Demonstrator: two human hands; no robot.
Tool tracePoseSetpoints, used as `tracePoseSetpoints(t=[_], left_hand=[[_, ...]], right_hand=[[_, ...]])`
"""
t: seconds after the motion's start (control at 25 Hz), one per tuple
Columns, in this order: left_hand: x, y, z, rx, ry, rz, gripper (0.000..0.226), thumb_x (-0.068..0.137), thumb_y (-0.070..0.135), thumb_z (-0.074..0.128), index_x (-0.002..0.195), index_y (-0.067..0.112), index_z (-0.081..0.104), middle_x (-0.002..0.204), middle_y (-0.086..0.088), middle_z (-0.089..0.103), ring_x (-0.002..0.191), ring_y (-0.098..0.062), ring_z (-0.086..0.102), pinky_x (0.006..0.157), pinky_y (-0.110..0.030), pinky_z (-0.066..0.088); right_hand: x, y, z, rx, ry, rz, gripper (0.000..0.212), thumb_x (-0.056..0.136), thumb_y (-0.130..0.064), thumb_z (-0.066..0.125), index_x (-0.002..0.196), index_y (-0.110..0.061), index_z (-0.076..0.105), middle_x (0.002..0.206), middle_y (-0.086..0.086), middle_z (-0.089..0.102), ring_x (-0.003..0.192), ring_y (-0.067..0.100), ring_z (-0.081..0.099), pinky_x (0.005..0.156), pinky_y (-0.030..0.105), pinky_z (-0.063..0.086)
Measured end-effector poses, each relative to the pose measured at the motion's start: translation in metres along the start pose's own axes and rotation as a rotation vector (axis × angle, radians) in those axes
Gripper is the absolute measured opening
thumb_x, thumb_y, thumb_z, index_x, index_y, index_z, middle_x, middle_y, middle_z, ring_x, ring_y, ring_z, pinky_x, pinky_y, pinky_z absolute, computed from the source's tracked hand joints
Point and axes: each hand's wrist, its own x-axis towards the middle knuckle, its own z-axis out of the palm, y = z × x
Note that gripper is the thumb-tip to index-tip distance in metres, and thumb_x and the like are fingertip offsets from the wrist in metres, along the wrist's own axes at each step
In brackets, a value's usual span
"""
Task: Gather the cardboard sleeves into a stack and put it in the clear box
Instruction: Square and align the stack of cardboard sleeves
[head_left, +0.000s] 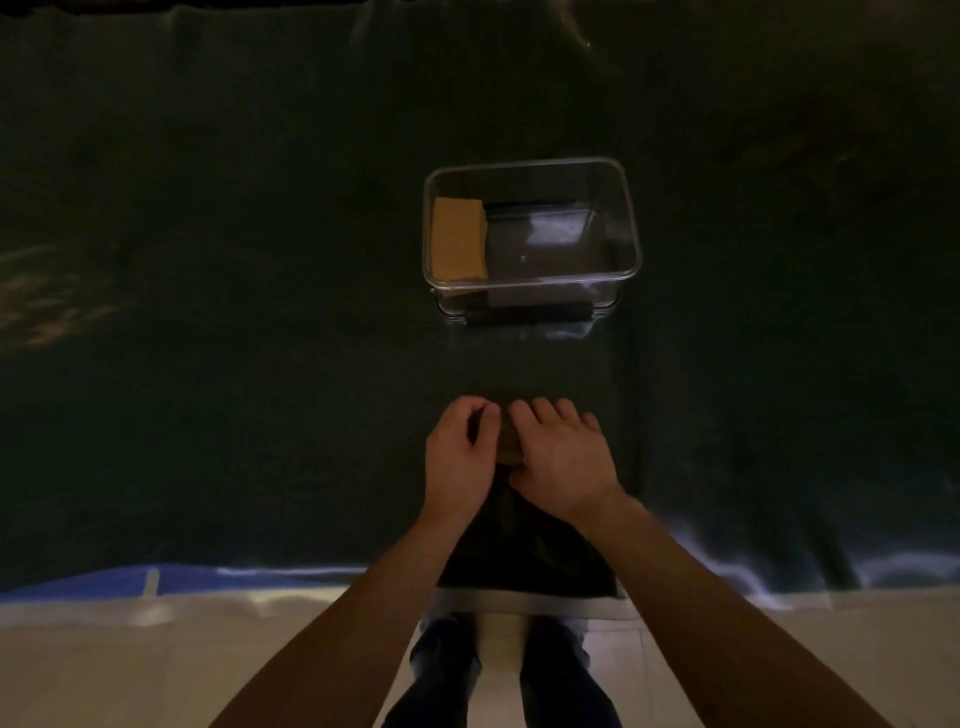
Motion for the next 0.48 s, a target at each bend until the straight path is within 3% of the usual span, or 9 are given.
tracePoseSetpoints(t=[0.12,0.28,0.4,0.48], left_hand=[[0.001,-0.011,0.001,-0.026,0.019,0.017,0.009,0.098,0.025,0.055,0.098,0.017,0.06,0.09,0.003,0.064,0.084,-0.008,0.063,0.076,-0.031,0.053],[-0.002,-0.02,0.009,-0.146,0.07,-0.006,0.014,0.098,0.022,0.054,0.108,0.018,0.063,0.103,0.005,0.067,0.095,-0.006,0.063,0.081,-0.025,0.051],[-0.007,-0.017,0.019,-0.317,0.147,-0.087,0.022,0.099,0.019,0.048,0.107,0.017,0.068,0.108,0.005,0.067,0.093,-0.004,0.061,0.077,-0.018,0.047],[-0.005,-0.012,0.02,-0.462,0.142,-0.076,0.029,0.097,0.024,0.045,0.104,0.012,0.07,0.107,0.001,0.07,0.094,-0.007,0.063,0.077,-0.016,0.047]], right_hand=[[-0.011,0.013,0.011,0.137,0.077,0.018,0.054,0.07,-0.032,0.067,0.123,-0.027,0.054,0.115,0.001,0.06,0.102,0.026,0.055,0.079,0.04,0.047],[-0.032,0.016,0.025,0.782,0.155,0.286,0.063,0.072,-0.012,0.079,0.125,-0.035,0.053,0.126,-0.004,0.058,0.114,0.013,0.055,0.094,0.033,0.051],[-0.033,-0.001,0.031,1.031,0.242,0.423,0.065,0.072,-0.004,0.078,0.109,-0.05,0.051,0.118,-0.01,0.059,0.109,0.002,0.057,0.093,0.026,0.051],[-0.031,-0.004,0.032,1.078,0.313,0.435,0.063,0.071,-0.005,0.079,0.102,-0.051,0.05,0.112,-0.014,0.06,0.104,-0.002,0.059,0.087,0.018,0.052]])
